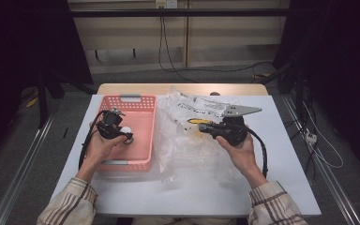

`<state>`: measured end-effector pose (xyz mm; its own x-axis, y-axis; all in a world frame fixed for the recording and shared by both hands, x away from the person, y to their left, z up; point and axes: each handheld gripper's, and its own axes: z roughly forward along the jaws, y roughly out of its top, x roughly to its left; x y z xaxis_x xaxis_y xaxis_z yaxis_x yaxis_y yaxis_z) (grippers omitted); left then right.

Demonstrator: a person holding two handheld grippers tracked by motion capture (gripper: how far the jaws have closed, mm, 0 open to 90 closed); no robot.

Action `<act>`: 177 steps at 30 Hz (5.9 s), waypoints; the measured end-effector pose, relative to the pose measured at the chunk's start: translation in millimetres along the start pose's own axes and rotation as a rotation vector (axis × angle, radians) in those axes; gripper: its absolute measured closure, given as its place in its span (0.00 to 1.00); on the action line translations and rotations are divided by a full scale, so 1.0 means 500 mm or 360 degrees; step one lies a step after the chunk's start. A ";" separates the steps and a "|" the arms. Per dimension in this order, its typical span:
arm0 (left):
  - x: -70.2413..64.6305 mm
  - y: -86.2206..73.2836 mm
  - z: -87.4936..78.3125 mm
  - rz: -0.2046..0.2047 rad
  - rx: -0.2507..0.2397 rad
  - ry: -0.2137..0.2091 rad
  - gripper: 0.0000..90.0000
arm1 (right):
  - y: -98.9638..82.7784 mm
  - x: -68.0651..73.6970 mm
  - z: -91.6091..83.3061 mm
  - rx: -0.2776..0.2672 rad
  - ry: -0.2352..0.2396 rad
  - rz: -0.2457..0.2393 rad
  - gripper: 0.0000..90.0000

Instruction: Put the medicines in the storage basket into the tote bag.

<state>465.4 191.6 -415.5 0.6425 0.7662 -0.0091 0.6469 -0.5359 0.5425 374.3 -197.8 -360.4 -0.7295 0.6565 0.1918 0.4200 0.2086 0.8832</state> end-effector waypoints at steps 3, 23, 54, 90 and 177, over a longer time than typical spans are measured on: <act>0.002 0.000 -0.009 -0.0024 -0.0062 -0.0014 0.57 | -0.001 -0.001 0.000 0.0003 0.0000 0.0002 1.00; -0.034 0.002 -0.103 0.0023 -0.0371 -0.0093 0.57 | 0.000 -0.002 -0.005 -0.0011 -0.0014 -0.0005 1.00; -0.138 0.025 -0.184 0.0182 -0.0601 -0.0248 0.57 | 0.001 -0.003 -0.011 -0.0031 -0.0040 -0.0013 1.00; -0.308 0.071 -0.179 0.0393 -0.0695 -0.0506 0.57 | 0.000 0.000 -0.011 -0.0044 -0.0011 0.0000 1.00; -0.382 0.125 0.101 0.0279 -0.0407 -0.0390 0.28 | -0.043 -0.004 -0.019 0.0056 -0.0027 0.0044 1.00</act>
<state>403.8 -6.3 -421.9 0.8332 0.5470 -0.0815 0.4154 -0.5217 0.7451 361.6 -210.5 -375.8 -0.7084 0.6743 0.2085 0.4589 0.2156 0.8619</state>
